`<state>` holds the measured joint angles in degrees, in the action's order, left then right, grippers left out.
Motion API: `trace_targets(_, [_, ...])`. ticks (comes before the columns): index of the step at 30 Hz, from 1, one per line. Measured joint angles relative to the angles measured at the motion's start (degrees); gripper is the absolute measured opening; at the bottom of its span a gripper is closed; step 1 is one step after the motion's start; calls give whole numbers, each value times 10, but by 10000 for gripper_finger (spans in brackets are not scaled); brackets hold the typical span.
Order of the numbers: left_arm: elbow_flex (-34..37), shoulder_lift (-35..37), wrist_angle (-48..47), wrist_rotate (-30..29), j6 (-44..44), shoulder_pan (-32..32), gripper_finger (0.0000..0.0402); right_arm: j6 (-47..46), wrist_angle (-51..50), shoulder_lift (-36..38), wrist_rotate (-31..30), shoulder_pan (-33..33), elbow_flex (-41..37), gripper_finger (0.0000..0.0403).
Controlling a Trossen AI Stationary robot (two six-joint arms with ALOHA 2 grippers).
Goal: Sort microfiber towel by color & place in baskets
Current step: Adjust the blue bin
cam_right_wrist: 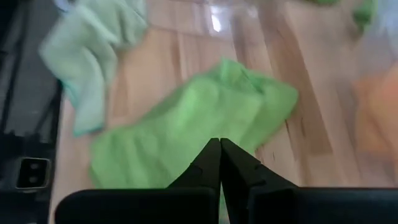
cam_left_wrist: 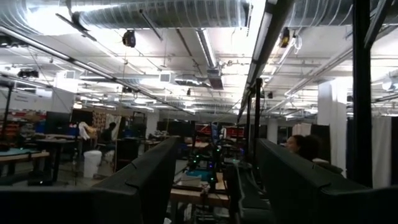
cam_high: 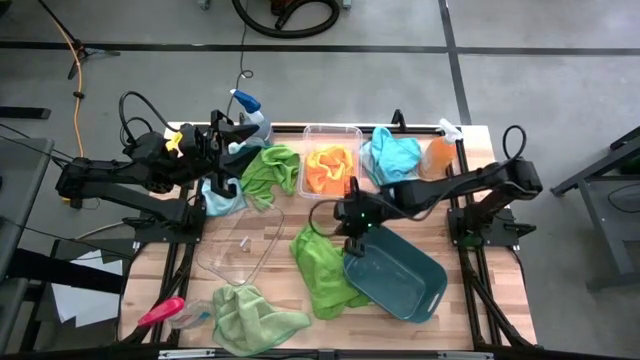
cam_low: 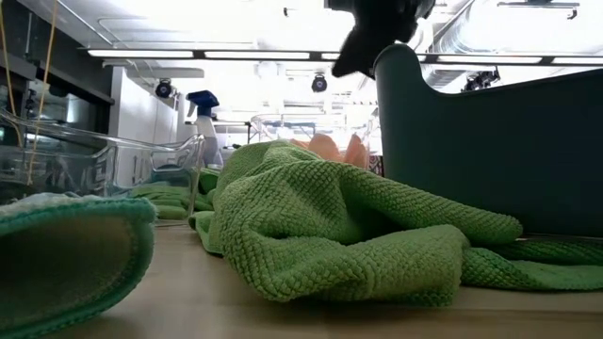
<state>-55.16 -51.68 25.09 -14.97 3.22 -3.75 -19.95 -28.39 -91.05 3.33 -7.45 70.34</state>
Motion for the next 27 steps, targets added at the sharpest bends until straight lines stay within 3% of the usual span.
trace_targets(12, [0,0,0,-16,0,0,209,-40,-99,-17,6,-27,0,0])
trace_targets(27, [0,0,0,-20,-11,0,209,3,-258,-6,13,-100,3,0])
